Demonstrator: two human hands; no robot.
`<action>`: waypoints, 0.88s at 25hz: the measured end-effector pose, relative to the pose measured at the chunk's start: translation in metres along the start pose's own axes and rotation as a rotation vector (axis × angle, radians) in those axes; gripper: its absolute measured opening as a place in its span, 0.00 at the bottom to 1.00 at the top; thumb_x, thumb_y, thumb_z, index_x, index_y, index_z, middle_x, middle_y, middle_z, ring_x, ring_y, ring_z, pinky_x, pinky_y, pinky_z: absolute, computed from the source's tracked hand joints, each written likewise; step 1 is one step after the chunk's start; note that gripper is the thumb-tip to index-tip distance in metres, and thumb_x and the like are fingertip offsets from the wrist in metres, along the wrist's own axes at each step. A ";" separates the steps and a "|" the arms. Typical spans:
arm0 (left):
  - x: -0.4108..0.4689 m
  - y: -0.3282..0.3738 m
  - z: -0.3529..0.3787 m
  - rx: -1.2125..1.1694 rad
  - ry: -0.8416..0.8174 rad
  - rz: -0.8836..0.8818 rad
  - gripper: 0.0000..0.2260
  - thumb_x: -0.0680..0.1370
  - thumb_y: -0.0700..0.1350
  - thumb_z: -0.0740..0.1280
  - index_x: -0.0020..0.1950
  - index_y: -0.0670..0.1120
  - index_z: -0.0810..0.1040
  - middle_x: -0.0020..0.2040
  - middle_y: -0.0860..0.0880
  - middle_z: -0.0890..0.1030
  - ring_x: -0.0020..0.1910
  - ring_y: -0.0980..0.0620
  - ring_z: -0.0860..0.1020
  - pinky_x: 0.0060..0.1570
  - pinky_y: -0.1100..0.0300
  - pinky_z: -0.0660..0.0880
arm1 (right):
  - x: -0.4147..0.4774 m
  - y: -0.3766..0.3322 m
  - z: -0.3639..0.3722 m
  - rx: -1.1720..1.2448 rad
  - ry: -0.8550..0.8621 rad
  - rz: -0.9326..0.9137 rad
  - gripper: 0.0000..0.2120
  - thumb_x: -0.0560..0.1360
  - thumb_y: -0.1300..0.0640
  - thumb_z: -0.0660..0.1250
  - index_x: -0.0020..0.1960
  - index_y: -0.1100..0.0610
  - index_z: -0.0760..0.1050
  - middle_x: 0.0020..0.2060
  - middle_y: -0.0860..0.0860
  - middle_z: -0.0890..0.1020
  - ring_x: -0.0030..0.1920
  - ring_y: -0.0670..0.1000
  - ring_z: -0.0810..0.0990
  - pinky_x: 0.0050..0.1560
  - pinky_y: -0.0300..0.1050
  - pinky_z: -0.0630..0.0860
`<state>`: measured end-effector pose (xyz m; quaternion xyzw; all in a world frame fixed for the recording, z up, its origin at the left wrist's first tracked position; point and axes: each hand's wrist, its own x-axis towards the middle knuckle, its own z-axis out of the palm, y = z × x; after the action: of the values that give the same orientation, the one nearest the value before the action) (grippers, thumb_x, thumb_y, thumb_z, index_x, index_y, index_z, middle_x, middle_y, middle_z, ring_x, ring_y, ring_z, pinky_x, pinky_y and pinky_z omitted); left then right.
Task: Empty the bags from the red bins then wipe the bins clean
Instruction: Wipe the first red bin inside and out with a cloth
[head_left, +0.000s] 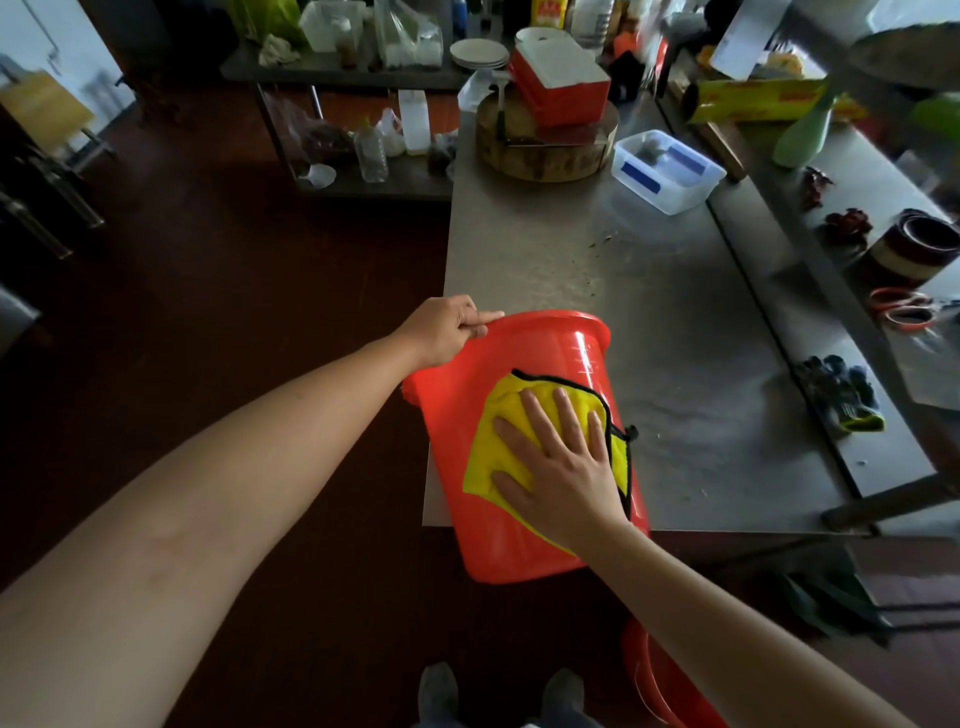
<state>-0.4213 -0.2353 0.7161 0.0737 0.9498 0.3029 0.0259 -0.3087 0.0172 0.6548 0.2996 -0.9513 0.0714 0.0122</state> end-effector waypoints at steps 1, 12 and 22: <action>0.001 0.002 0.000 -0.003 -0.009 -0.003 0.16 0.81 0.42 0.67 0.69 0.51 0.78 0.46 0.53 0.76 0.44 0.55 0.75 0.44 0.74 0.66 | -0.018 0.003 0.004 -0.003 0.004 -0.013 0.30 0.80 0.29 0.50 0.80 0.36 0.54 0.82 0.45 0.49 0.81 0.58 0.40 0.76 0.72 0.49; 0.018 0.018 -0.006 -0.066 -0.152 -0.127 0.15 0.83 0.46 0.65 0.69 0.54 0.78 0.45 0.56 0.74 0.55 0.54 0.77 0.55 0.64 0.70 | -0.003 -0.009 -0.001 -0.065 -0.075 -0.012 0.34 0.77 0.30 0.53 0.80 0.39 0.54 0.82 0.46 0.49 0.80 0.63 0.38 0.73 0.78 0.44; 0.027 0.027 -0.009 -0.174 -0.202 -0.133 0.15 0.82 0.43 0.67 0.69 0.49 0.78 0.64 0.47 0.80 0.65 0.54 0.75 0.60 0.72 0.65 | 0.075 -0.014 -0.012 -0.100 -0.053 0.017 0.35 0.77 0.31 0.52 0.81 0.40 0.52 0.82 0.47 0.50 0.81 0.61 0.37 0.73 0.75 0.42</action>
<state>-0.4456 -0.2141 0.7391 0.0381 0.9153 0.3728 0.1475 -0.3624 -0.0352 0.6732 0.2921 -0.9563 0.0160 0.0012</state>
